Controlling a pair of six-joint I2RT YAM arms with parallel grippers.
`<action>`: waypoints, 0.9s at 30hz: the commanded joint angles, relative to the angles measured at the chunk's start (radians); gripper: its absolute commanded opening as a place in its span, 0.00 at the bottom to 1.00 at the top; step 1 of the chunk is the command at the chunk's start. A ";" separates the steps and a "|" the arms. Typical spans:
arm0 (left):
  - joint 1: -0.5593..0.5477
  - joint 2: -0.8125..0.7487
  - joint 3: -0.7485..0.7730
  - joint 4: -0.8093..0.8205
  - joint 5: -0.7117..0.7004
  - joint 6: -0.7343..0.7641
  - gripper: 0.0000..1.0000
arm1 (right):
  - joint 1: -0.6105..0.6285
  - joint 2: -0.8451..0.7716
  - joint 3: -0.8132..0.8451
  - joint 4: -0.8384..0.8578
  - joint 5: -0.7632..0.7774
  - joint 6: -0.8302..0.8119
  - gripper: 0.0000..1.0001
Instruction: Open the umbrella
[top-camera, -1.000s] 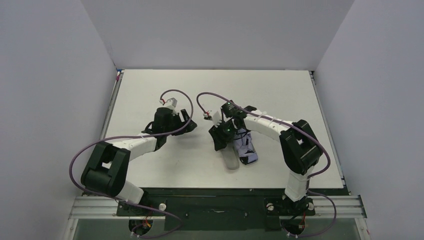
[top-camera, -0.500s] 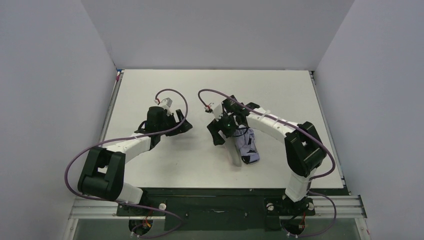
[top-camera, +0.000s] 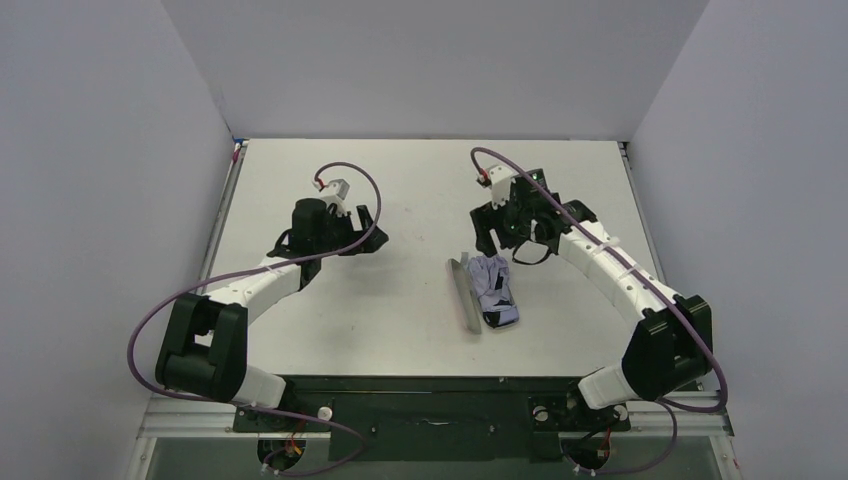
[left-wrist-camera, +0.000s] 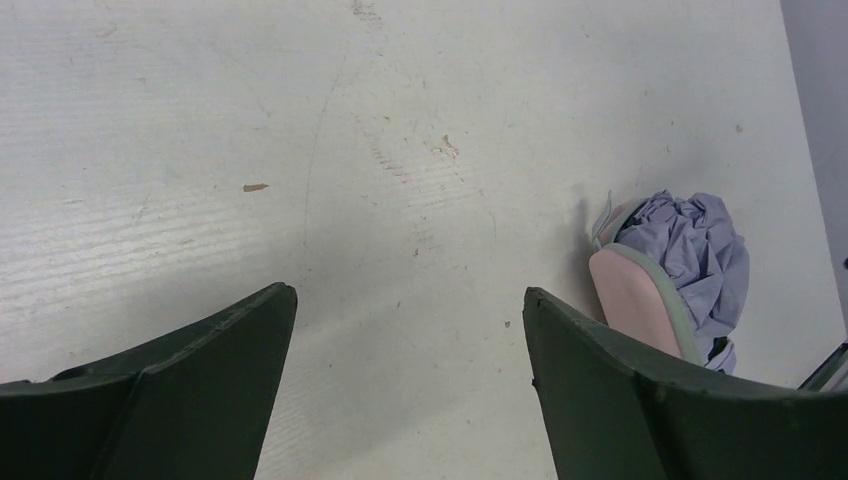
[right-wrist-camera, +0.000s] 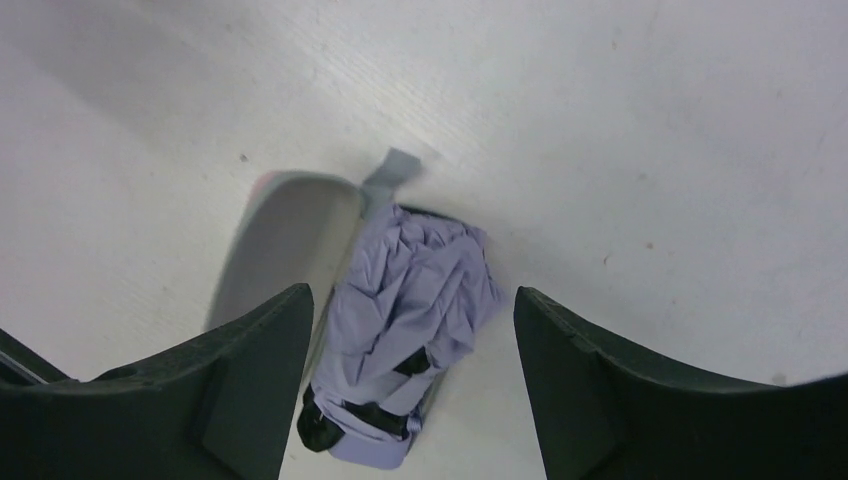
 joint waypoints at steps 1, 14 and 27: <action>0.008 -0.002 0.045 0.002 0.026 0.047 0.93 | 0.013 -0.020 -0.112 -0.068 0.103 -0.005 0.70; 0.010 -0.125 -0.015 -0.086 -0.052 0.118 0.97 | 0.150 0.047 -0.273 0.011 0.183 -0.019 0.74; 0.204 -0.197 -0.004 -0.160 -0.085 0.126 0.97 | 0.338 0.171 -0.279 0.044 0.098 -0.225 0.45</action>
